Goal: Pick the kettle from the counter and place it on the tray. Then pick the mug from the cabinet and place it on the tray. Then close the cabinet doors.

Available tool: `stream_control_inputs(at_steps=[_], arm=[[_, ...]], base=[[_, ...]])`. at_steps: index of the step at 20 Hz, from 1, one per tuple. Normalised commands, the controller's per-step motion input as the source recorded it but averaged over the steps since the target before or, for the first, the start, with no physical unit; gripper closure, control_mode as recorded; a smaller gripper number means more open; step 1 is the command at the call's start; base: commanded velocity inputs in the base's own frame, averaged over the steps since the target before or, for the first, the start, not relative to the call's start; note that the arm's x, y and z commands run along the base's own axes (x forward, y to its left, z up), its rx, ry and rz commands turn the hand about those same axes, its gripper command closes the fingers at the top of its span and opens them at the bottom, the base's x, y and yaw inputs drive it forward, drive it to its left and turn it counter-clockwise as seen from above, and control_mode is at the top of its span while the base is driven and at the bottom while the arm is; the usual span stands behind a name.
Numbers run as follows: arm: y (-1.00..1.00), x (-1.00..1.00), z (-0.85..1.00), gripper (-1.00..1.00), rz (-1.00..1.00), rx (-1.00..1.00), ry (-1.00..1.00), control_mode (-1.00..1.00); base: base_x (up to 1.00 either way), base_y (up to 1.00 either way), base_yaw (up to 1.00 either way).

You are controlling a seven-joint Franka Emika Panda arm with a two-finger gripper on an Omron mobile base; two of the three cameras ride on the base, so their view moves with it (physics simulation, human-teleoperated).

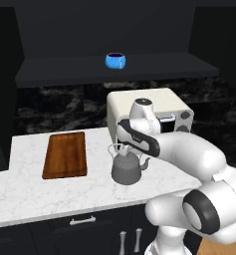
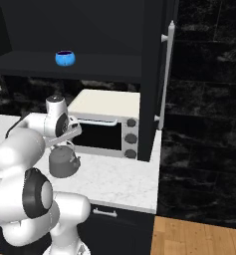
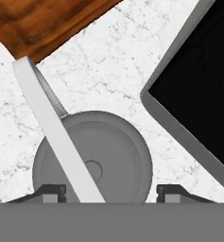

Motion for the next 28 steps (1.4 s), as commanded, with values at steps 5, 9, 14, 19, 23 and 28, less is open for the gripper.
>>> stream_control_inputs(at_steps=[5, 9, 14, 19, 23, 28], arm=[[0.0, 0.0, 0.0, 1.0, 0.0, 0.0, 0.0, -1.0], [0.05, -0.24, 0.03, 1.0, 0.0, 0.0, -0.01, -1.0], [0.31, -0.26, 0.72, 1.0, 0.02, 0.0, 0.0, -1.0], [0.54, -0.02, 0.82, 1.0, 0.18, 0.0, 0.07, -1.0], [0.59, 0.0, 0.09, 1.0, 0.21, 0.0, 0.05, -1.0], [0.53, 0.1, -0.05, 1.0, 0.04, 0.0, 0.0, -1.0]], base=[[0.0, 0.0, 0.0], [0.0, 0.0, 0.0], [0.0, 0.0, 0.0], [0.0, 0.0, 0.0], [0.0, 0.0, 0.0], [0.0, 0.0, 0.0]])
